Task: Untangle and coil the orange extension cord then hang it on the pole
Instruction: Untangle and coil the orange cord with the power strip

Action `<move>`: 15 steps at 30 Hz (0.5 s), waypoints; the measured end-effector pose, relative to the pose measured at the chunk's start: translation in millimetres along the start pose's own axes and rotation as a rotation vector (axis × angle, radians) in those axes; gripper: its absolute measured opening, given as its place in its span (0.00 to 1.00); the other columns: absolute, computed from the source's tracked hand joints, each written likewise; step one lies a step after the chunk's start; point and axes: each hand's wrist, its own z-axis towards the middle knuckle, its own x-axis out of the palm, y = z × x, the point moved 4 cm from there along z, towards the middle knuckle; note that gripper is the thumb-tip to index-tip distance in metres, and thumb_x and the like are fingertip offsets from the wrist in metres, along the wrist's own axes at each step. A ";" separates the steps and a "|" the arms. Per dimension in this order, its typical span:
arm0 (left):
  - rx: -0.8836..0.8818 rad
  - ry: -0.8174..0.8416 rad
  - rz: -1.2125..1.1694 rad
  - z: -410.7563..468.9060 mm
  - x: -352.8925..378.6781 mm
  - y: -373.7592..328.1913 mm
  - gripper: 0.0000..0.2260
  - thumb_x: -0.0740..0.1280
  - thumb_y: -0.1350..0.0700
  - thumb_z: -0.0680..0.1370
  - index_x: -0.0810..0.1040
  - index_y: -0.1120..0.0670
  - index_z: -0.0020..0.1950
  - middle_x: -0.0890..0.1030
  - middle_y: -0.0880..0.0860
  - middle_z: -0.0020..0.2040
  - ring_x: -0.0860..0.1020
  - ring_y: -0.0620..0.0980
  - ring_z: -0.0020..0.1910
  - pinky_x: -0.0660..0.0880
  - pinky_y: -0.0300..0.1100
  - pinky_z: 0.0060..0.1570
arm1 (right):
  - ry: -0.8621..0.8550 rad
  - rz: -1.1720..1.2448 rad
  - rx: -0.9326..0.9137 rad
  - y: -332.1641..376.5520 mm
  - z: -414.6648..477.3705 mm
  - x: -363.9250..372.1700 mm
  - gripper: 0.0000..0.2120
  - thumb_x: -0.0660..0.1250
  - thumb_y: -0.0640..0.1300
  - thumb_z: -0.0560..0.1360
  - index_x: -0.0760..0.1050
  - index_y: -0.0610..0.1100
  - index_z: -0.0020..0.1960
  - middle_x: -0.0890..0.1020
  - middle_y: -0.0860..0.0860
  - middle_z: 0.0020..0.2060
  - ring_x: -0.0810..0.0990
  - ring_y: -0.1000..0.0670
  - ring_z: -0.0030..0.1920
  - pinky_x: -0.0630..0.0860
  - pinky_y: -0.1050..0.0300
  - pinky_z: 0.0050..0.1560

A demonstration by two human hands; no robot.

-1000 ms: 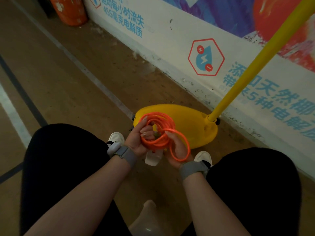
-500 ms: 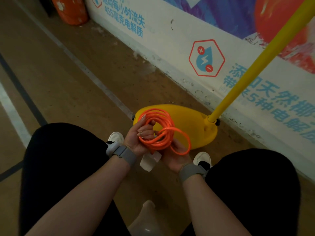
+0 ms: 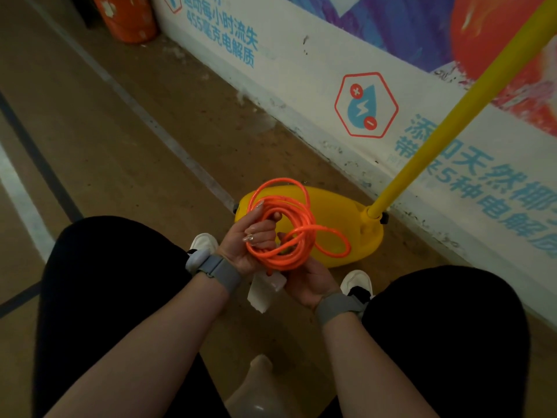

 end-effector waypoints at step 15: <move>0.141 -0.255 0.529 -4.8 -1.1 -17.4 0.26 0.79 0.44 0.63 0.71 0.60 0.46 0.65 0.44 0.22 0.64 0.39 0.19 0.65 0.32 0.22 | -0.979 -0.804 0.022 24.4 -10.1 -91.1 0.15 0.59 0.46 0.81 0.74 0.38 0.40 0.73 0.45 0.31 0.71 0.45 0.34 0.66 0.54 0.38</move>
